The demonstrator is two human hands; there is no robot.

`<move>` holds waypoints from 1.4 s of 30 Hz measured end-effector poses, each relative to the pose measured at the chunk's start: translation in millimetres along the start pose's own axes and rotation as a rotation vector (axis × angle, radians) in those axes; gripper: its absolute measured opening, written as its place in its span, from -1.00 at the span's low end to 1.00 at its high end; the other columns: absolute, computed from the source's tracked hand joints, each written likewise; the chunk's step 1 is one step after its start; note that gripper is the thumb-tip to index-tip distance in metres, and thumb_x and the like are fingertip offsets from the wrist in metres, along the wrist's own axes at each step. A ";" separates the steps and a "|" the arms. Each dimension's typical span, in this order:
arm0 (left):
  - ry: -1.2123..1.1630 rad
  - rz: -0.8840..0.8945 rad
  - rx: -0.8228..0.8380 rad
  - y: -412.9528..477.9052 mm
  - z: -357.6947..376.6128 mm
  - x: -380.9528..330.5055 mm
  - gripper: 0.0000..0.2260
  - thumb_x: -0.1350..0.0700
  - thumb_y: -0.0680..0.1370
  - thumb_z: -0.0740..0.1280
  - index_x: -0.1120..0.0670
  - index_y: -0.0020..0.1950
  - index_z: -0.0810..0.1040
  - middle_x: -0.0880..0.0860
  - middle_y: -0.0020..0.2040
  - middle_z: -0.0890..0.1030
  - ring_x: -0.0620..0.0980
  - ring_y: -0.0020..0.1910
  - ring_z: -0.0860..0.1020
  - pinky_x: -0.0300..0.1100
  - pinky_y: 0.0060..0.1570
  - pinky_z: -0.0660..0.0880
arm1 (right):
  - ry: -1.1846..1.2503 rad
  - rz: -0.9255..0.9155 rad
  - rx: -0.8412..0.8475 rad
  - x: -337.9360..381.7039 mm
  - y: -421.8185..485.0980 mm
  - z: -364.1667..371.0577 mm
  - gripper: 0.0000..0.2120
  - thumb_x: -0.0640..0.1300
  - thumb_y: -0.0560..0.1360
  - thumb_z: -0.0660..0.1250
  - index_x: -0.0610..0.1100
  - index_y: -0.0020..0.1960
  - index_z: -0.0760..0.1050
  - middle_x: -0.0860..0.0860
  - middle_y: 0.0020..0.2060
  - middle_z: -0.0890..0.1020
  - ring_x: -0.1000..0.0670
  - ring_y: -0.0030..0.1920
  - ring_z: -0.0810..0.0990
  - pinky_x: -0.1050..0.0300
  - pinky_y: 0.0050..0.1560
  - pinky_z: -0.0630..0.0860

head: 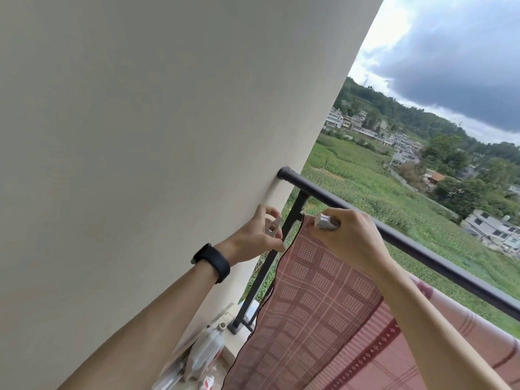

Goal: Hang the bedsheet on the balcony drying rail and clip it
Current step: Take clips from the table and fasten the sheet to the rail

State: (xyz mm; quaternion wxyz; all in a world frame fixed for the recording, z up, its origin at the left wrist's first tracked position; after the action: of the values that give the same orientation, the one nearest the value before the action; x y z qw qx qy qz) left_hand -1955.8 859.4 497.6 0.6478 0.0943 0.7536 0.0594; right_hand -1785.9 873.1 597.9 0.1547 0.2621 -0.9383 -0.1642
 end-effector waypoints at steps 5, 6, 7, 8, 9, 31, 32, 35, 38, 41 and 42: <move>0.030 -0.031 -0.045 -15.8 -22.1 17.0 -0.67 0.27 0.57 0.32 0.07 0.27 0.31 0.00 0.08 0.60 -0.14 -0.15 0.55 -0.25 -0.20 0.48 | 0.012 0.026 -0.001 -3.5 1.4 1.3 -0.79 0.04 0.50 0.40 -0.08 -0.21 0.57 0.01 -0.44 0.61 -0.06 -0.45 0.55 -0.02 -0.39 0.59; 0.011 -0.009 -0.052 -18.5 -23.8 19.0 -0.71 0.27 0.58 0.33 0.08 0.26 0.40 0.00 0.09 0.61 -0.13 -0.13 0.56 -0.24 -0.15 0.50 | 0.019 0.031 0.000 -2.9 0.5 1.5 -0.79 0.04 0.50 0.40 -0.08 -0.20 0.58 0.01 -0.44 0.61 -0.09 -0.42 0.58 -0.05 -0.39 0.59; 0.005 0.017 -0.067 -20.1 -26.2 20.9 -0.73 0.26 0.58 0.33 0.08 0.26 0.48 -0.04 0.05 0.61 -0.13 -0.12 0.56 -0.23 -0.10 0.53 | 0.027 0.034 -0.002 -2.1 -0.8 1.1 -0.80 0.05 0.50 0.40 -0.07 -0.20 0.58 0.01 -0.44 0.62 -0.10 -0.41 0.59 -0.06 -0.38 0.60; 0.004 0.044 -0.087 -21.9 -28.9 21.7 -0.74 0.25 0.59 0.33 0.06 0.26 0.54 -0.09 -0.01 0.61 -0.14 -0.13 0.56 -0.24 -0.06 0.54 | 0.032 0.037 -0.006 -1.6 -1.6 0.8 -0.80 0.05 0.49 0.41 -0.06 -0.21 0.59 0.02 -0.45 0.61 -0.10 -0.40 0.59 -0.06 -0.38 0.60; 0.002 0.067 -0.103 -23.6 -31.2 22.0 -0.74 0.24 0.59 0.34 0.04 0.27 0.57 -0.13 -0.05 0.61 -0.17 -0.16 0.57 -0.25 -0.04 0.55 | 0.034 0.040 -0.010 -0.9 -2.6 0.7 -0.80 0.05 0.48 0.41 -0.06 -0.22 0.58 0.02 -0.45 0.61 -0.10 -0.40 0.59 -0.06 -0.37 0.60; 0.112 0.072 -0.050 -14.6 -30.8 1.5 -0.65 -0.08 0.48 0.43 0.00 0.22 0.52 -0.03 0.09 0.64 -0.10 -0.23 0.61 -0.33 -0.26 0.46 | 0.204 0.060 0.117 5.1 0.2 1.4 -0.89 -0.06 0.48 0.48 0.14 -0.04 0.64 0.20 -0.29 0.61 0.31 -0.43 0.51 0.43 -0.48 0.34; 0.131 0.081 -0.081 -14.1 -33.6 1.5 -0.65 -0.10 0.45 0.46 -0.04 0.19 0.58 -0.05 0.06 0.65 -0.12 -0.22 0.59 -0.32 -0.22 0.46 | 0.217 0.058 0.116 5.4 0.6 2.0 -0.91 -0.07 0.49 0.48 0.10 -0.04 0.65 0.19 -0.34 0.59 0.31 -0.48 0.48 0.42 -0.52 0.31; 0.150 0.102 -0.145 -14.0 -39.1 -0.1 -0.65 -0.13 0.35 0.53 -0.13 0.11 0.67 -0.13 -0.08 0.68 -0.19 -0.27 0.53 -0.35 -0.18 0.44 | 0.223 0.056 0.089 4.9 1.6 2.6 -0.92 -0.04 0.47 0.50 0.08 -0.04 0.67 0.17 -0.36 0.61 0.26 -0.53 0.46 0.35 -0.50 0.31; 0.145 0.137 -0.184 -15.9 -41.2 -7.4 -0.72 -0.10 0.29 0.58 -0.09 -0.04 0.71 -0.15 -0.21 0.70 -0.25 -0.32 0.55 -0.41 -0.24 0.44 | 0.217 0.056 0.090 4.6 1.7 2.3 -0.91 -0.03 0.46 0.51 0.11 -0.05 0.67 0.16 -0.31 0.65 0.25 -0.52 0.47 0.28 -0.45 0.35; 0.166 0.147 -0.192 -14.5 -45.0 -13.4 -0.81 0.01 0.31 0.61 -0.08 -0.11 0.73 -0.12 -0.25 0.71 -0.21 -0.25 0.64 -0.41 -0.22 0.50 | 0.205 0.054 0.095 4.7 2.0 2.8 -0.91 -0.02 0.46 0.50 0.12 -0.04 0.67 0.16 -0.30 0.66 0.23 -0.53 0.46 0.22 -0.43 0.38; 0.177 0.144 -0.190 -13.1 -45.3 -14.8 -0.81 0.03 0.31 0.62 -0.08 -0.11 0.73 -0.12 -0.25 0.72 -0.21 -0.24 0.65 -0.41 -0.22 0.50 | 0.200 0.054 0.093 4.8 2.3 3.1 -0.90 0.00 0.46 0.50 0.12 -0.03 0.67 0.16 -0.30 0.66 0.22 -0.52 0.46 0.21 -0.43 0.38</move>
State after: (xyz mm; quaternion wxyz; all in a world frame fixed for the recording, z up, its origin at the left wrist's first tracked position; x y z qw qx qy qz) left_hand -1999.3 844.8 516.0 0.5790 0.0808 0.7900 0.1847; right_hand -1792.0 873.0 597.0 0.2394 0.2586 -0.9316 -0.0892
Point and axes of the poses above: each hand's wrist, its own y-axis towards the middle knuckle, its own z-axis out of the palm, x = y × z, the point moved 5 cm from there along y, towards the middle knuckle
